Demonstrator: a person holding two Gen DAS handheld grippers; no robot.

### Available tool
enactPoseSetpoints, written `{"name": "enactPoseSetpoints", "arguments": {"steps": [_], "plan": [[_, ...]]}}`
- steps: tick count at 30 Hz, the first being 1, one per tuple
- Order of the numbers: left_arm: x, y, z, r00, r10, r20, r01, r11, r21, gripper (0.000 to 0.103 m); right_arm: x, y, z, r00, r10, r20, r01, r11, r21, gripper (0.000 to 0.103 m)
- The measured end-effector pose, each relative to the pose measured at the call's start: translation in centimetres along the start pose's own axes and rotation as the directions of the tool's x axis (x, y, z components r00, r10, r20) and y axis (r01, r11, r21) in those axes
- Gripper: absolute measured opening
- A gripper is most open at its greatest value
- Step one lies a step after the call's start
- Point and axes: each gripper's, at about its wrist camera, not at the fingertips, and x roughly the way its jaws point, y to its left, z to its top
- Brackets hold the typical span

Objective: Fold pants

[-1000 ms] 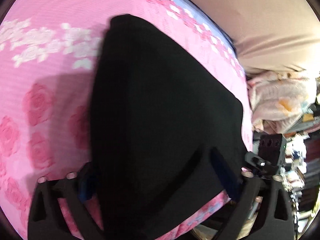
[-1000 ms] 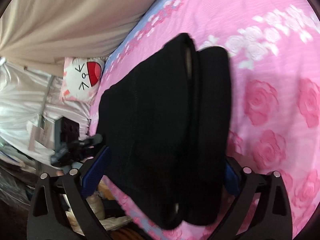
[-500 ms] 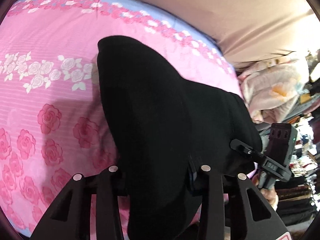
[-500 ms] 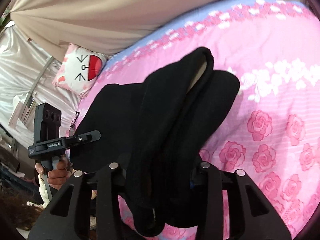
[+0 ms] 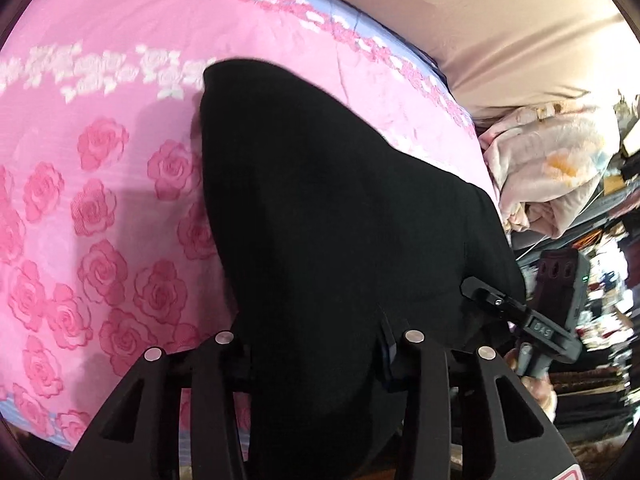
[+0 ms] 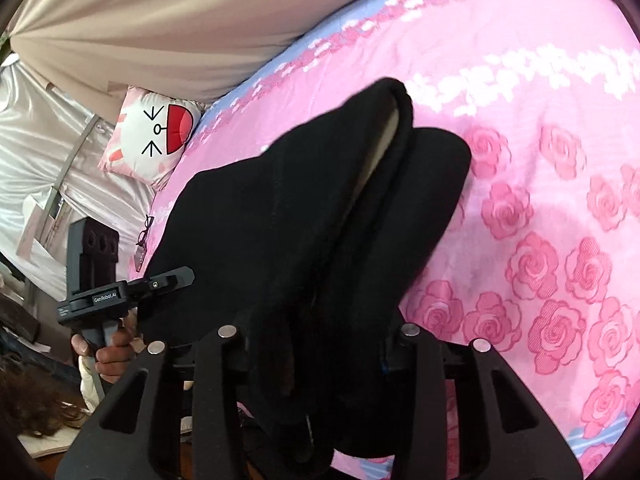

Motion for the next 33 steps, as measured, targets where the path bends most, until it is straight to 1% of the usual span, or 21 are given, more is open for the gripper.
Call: {"name": "enactPoseSetpoints", "arguments": {"steps": [1,4,7,9,11,13,17,19,22,24,25,26,28,32,33], "plan": [[-0.6,-0.6,0.0,1.0,0.01,0.009,-0.01,1.0,0.018,0.036,-0.3,0.6,0.1,1.0,-0.007,0.008,0.007,1.0,-0.017,0.036],[-2.2,-2.5,0.7,0.999,0.008,0.051,-0.011,0.998,0.065,0.035,-2.0,3.1,0.8,0.999,-0.004,0.048,0.008,0.997,-0.08,0.036],[-4.7,-4.7,2.1,0.992,0.004,0.13,-0.022,0.99,0.138,0.035,-4.2,5.4,2.3,0.995,0.007,0.104,0.009,0.988,-0.152,0.035],[-6.6,-6.0,3.6,0.982,-0.01,0.189,-0.025,0.982,0.187,0.035,-5.6,6.6,3.9,0.989,0.02,0.145,0.009,0.98,-0.199,0.035],[-8.3,-7.2,5.5,0.968,-0.024,0.251,-0.038,0.971,0.238,0.035,-6.6,7.7,5.7,0.982,0.032,0.188,0.015,0.97,-0.242,0.035],[-9.4,-8.3,7.3,0.952,-0.025,0.304,-0.065,0.957,0.281,0.035,-7.5,8.9,8.2,0.971,0.042,0.234,0.027,0.958,-0.285,0.035],[-10.4,-9.9,12.6,0.915,-0.027,0.403,-0.119,0.935,0.333,0.035,-7.5,10.1,13.8,0.951,0.066,0.302,0.036,0.946,-0.322,0.035],[-9.8,-10.1,15.4,0.904,-0.019,0.427,-0.142,0.929,0.341,0.035,-6.5,10.0,16.9,0.945,0.068,0.321,0.041,0.946,-0.323,0.035],[-7.9,-9.3,19.5,0.902,-0.002,0.432,-0.16,0.928,0.337,0.035,-4.1,9.0,20.9,0.943,0.061,0.328,0.044,0.952,-0.304,0.035],[-5.7,-8.3,22.4,0.903,0.012,0.43,-0.167,0.931,0.325,0.035,-1.7,7.7,23.3,0.945,0.048,0.322,0.047,0.959,-0.279,0.035],[-4.4,-7.5,23.9,0.897,0.019,0.442,-0.174,0.933,0.314,0.035,-0.3,6.9,24.4,0.947,0.04,0.317,0.048,0.963,-0.265,0.035],[-3.4,-7.0,24.8,0.892,0.029,0.452,-0.188,0.931,0.312,0.035,0.8,6.3,25.1,0.949,0.035,0.312,0.048,0.966,-0.255,0.035],[-0.4,-5.9,26.9,0.884,0.068,0.463,-0.234,0.922,0.31,0.035,3.8,4.7,26.9,0.954,0.026,0.298,0.042,0.975,-0.219,0.035],[4.2,-3.9,29.5,0.892,0.132,0.432,-0.275,0.918,0.288,0.035,8.4,1.6,28.9,0.964,0.0,0.267,0.047,0.984,-0.171,0.035],[5.1,-3.4,29.9,0.895,0.142,0.423,-0.28,0.917,0.284,0.035,9.7,0.7,29.3,0.963,0.0,0.268,0.039,0.989,-0.141,0.035]]}}
